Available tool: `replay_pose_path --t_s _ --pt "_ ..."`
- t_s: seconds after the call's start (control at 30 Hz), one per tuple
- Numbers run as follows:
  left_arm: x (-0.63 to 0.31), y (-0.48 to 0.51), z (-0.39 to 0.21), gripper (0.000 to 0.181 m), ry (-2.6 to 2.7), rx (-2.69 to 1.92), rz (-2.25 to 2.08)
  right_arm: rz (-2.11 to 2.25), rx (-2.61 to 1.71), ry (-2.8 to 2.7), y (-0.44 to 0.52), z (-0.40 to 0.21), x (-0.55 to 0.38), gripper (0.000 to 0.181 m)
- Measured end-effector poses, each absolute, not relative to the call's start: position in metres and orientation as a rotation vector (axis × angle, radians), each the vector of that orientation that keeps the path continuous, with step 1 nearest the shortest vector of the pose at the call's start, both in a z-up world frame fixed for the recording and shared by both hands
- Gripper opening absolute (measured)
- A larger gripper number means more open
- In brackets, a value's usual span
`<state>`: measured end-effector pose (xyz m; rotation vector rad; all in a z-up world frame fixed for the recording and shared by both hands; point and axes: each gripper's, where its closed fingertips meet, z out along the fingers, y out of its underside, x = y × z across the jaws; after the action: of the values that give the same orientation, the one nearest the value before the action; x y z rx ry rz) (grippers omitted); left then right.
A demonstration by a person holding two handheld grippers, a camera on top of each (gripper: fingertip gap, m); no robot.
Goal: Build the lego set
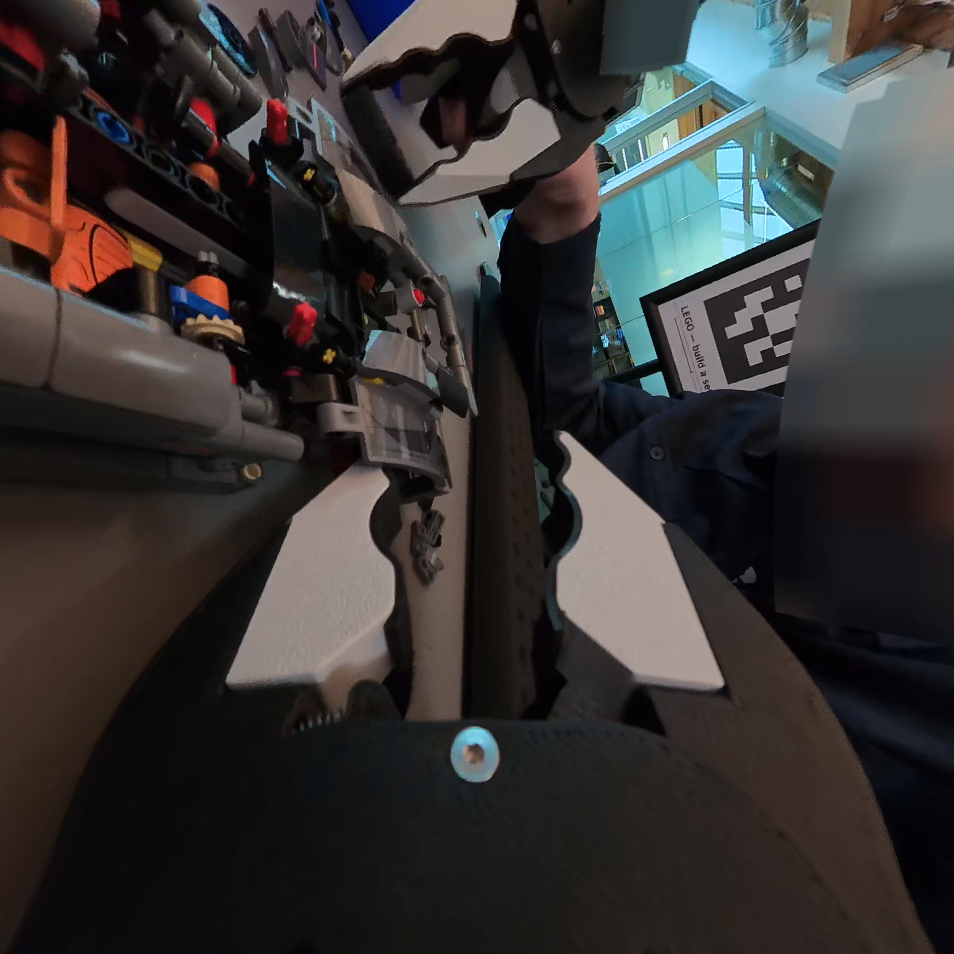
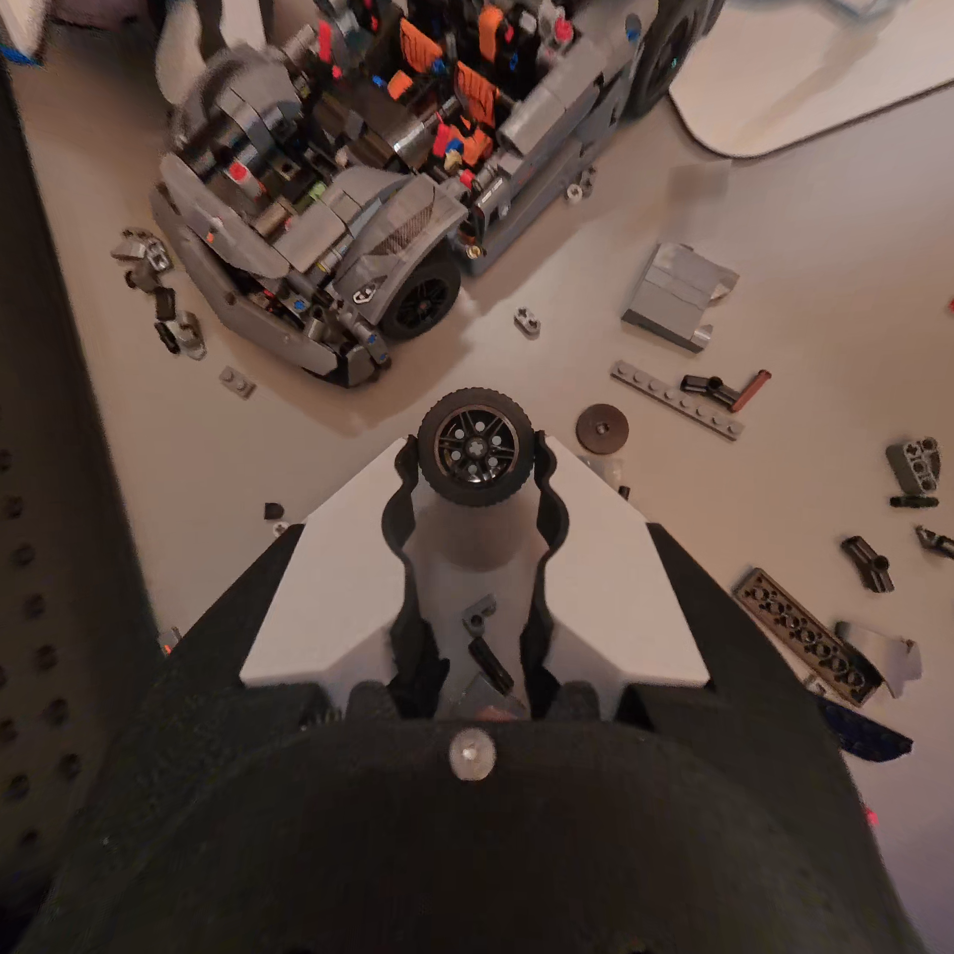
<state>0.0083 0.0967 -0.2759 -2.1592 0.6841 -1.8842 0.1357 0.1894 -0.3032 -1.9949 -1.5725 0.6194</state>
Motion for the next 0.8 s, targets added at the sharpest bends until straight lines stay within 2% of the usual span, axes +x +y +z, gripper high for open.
replay_pose_path --t_s 0.33,0.5,0.67,0.8 --pt "-0.027 0.091 -0.282 0.071 0.671 -2.24 -1.797 0.664 -1.702 -1.565 0.17 -0.254 0.107 0.043" --pt "-0.042 0.09 -0.26 0.06 0.742 -2.14 -1.673 0.605 -1.45 -1.59 0.139 -0.214 0.067 0.043" --pt "-0.032 0.075 -0.23 0.041 0.91 -1.944 -1.589 0.355 -1.311 -1.66 0.119 -0.21 0.022 0.043" --pt "-0.017 0.072 -0.227 0.043 1.023 -1.893 -1.444 0.108 -1.209 -1.713 0.11 -0.222 -0.008 0.043"
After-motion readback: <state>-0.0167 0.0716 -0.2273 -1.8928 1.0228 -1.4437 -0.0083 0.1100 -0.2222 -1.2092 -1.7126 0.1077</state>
